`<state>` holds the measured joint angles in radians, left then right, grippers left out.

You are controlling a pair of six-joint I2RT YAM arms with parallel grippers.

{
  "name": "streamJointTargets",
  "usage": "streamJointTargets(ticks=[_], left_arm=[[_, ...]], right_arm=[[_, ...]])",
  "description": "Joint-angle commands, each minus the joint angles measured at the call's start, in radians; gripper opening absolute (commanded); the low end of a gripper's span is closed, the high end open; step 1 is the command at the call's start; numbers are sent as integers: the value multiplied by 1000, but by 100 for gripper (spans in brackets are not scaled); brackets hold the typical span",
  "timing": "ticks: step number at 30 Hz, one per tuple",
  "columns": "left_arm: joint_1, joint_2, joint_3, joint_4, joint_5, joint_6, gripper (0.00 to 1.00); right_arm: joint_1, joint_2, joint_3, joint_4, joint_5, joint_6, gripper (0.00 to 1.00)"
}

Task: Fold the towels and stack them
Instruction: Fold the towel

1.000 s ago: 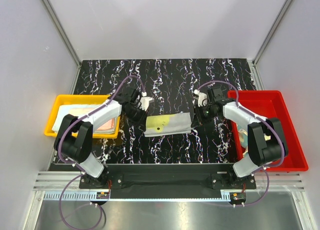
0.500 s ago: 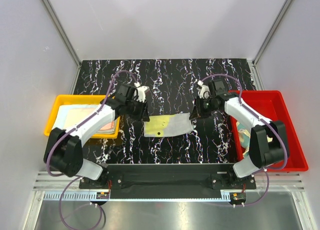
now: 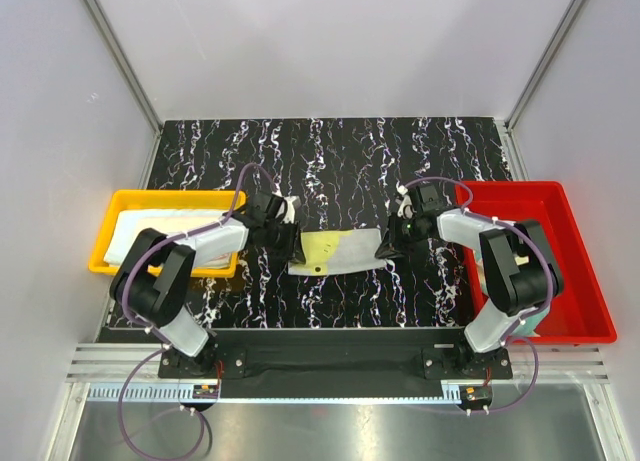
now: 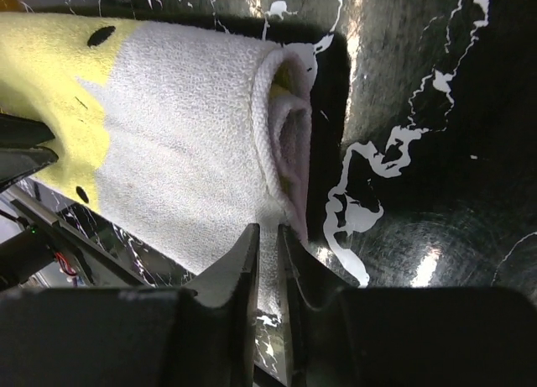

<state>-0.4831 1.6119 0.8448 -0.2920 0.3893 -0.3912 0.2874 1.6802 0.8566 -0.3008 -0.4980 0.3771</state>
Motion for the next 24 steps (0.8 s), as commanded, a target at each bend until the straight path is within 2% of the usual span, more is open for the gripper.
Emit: streamJointTargets(ticks=[1,6,10,12,15,20,24], left_arm=[[3,-27,59,7,-66,-15,33],[-3,-95,109,-73,-139,-31,33],[-21,-127,113,-64,-80,-46,34],[-34,-124,94,-15,-47,-60,34],[-35,-109,27,42,-41,-77,34],[-35,-64,-45,45,-128,-86,34],[-34,-50,-24,5,-194,-92,34]], right_arm=[[12,-49,19,36,30,14,21],[25,-117,27,22,-20,32,22],[38,-99,4,125,-175,80,23],[39,-74,-17,147,-200,85,23],[41,-24,-63,199,-201,80,23],[39,53,-122,278,-195,88,22],[39,36,-125,258,-156,68,23]])
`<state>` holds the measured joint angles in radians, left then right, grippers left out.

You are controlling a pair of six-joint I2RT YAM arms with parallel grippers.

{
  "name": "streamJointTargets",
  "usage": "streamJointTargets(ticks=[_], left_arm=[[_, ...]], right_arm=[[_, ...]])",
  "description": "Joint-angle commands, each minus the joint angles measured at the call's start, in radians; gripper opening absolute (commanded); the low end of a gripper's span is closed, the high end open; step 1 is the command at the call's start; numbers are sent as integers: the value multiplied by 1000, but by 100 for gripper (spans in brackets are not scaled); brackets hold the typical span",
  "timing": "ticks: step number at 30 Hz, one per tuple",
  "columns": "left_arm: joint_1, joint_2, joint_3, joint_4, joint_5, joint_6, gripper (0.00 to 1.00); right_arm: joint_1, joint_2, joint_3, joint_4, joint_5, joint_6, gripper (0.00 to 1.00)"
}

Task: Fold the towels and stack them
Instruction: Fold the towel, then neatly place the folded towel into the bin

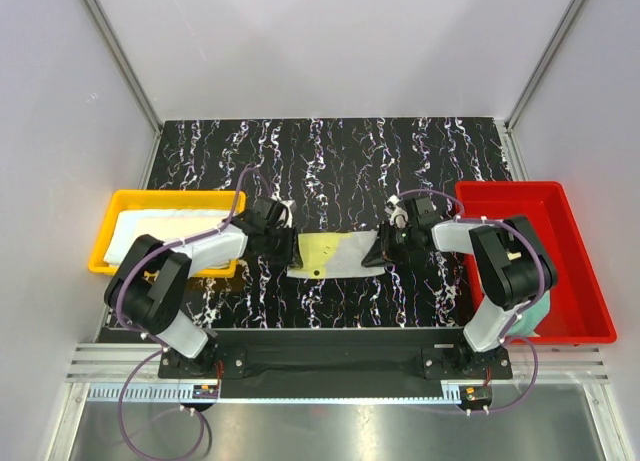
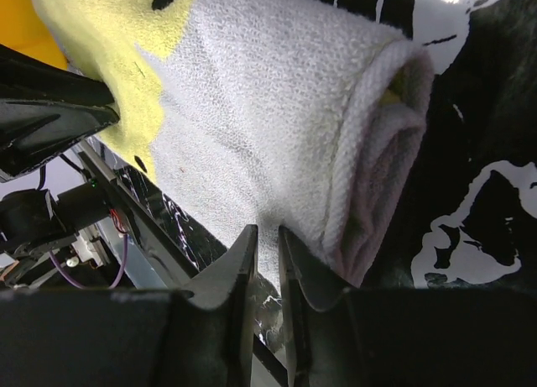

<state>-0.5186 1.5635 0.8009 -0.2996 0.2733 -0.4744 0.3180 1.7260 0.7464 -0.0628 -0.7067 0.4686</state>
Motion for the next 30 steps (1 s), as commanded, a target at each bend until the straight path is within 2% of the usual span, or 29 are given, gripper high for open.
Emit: streamJointTargets(ticks=[1,6,10,14,22,28,30], left_arm=[[2,-5,30,4,-95,-10,34],[3,-46,133,-93,-169,-17,35],[6,-60,146,-105,-186,19,38],[14,-28,101,-47,-109,31,40],[58,33,52,-9,-85,23,38],[68,-22,95,-82,-83,49,46],[92,-13,84,-64,-22,51,48]], right_arm=[[7,-25,-12,6,55,-22,23],[9,-103,11,-54,56,-22,23],[9,-155,40,-101,87,-42,24],[9,-148,53,-129,147,-68,24],[9,-60,51,-126,216,-120,24],[9,-114,68,-153,213,-113,24],[9,-146,77,-169,204,-110,24]])
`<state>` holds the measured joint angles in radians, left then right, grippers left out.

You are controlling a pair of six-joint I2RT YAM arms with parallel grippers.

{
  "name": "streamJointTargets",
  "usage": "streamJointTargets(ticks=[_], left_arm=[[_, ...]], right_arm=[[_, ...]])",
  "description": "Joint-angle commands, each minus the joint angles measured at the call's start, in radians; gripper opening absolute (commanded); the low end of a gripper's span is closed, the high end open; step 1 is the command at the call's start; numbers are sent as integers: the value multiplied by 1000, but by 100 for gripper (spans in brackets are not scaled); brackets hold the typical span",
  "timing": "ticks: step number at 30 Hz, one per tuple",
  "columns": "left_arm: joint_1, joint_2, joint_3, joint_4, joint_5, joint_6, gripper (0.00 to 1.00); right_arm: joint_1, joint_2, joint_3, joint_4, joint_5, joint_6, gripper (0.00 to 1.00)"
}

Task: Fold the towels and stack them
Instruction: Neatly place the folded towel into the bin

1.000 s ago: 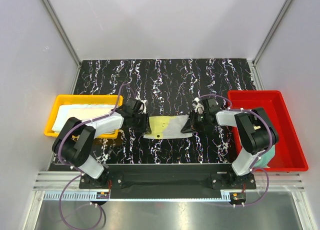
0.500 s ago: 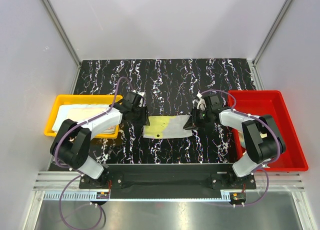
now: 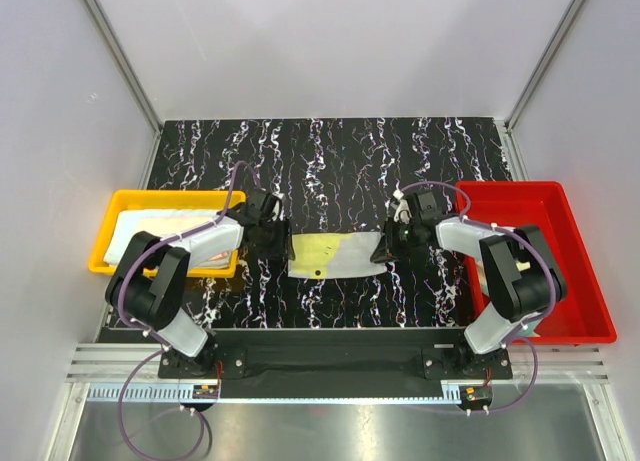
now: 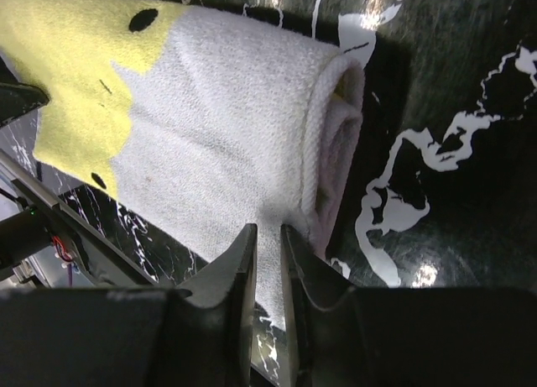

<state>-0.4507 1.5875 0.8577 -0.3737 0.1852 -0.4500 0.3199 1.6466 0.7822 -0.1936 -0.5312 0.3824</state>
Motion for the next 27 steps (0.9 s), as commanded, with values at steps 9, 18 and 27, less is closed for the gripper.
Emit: streamJointTargets(ticks=[9,18,27], left_arm=[[47,60,-20,147,184,-18,49],[46,106,-42,114,134,-46,36],[52,31,127,-136,30,43,0]], right_arm=[[8,-172,88,-73,13,-39,26],[5,-179,63,-44,-1,-39,27],[7,-208,48,-29,-21,-33,27]])
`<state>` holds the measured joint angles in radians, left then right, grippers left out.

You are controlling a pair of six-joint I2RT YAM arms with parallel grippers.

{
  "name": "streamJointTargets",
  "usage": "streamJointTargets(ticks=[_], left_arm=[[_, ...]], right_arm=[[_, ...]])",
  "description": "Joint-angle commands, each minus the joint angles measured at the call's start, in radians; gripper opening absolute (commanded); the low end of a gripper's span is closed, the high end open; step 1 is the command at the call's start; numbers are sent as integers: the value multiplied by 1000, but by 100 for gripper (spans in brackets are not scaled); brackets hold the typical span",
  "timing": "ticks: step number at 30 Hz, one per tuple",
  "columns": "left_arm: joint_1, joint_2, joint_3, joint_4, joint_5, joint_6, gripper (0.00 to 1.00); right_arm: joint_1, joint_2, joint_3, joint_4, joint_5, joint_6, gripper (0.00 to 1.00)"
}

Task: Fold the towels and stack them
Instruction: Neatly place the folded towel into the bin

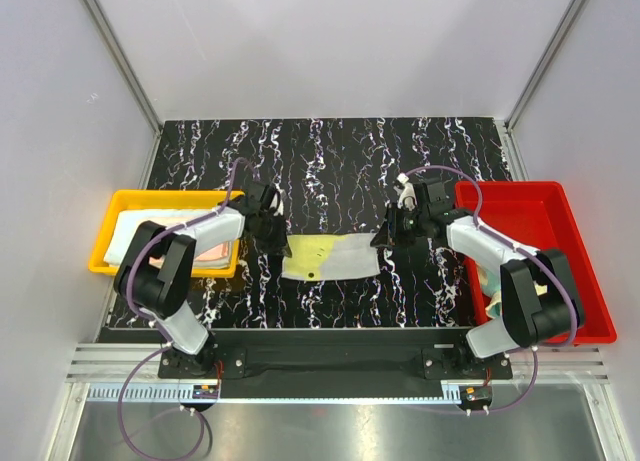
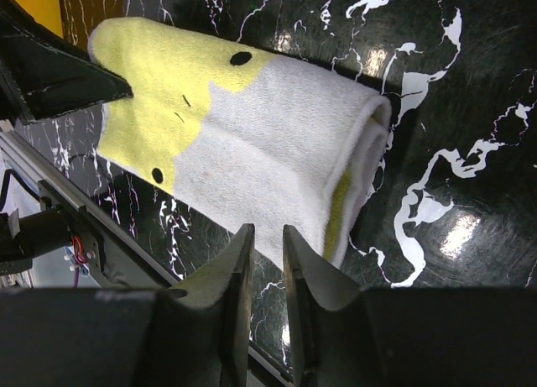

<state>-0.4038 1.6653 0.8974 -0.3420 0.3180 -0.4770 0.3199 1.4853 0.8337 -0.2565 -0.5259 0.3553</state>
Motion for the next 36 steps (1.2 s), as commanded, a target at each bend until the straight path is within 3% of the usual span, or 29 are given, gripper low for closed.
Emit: streamJointTargets(ticks=[1,10,17,26,36], left_arm=[[10,-58,139,-202,-118,107,0],[65,-191,333,-515,-295,271,0],[221,-249,379,-676,-396,348,0],[451,-270,399,-693,-494,420,0],[552,-164,572,-692,-669,434,0]], right_arm=[[7,-51,-5,36,-26,-6,27],[7,-37,-8,59,-51,-7,28],[7,-30,10,59,-75,-6,28],[7,-19,47,51,-109,-18,29],[7,-22,50,80,-144,-15,30]])
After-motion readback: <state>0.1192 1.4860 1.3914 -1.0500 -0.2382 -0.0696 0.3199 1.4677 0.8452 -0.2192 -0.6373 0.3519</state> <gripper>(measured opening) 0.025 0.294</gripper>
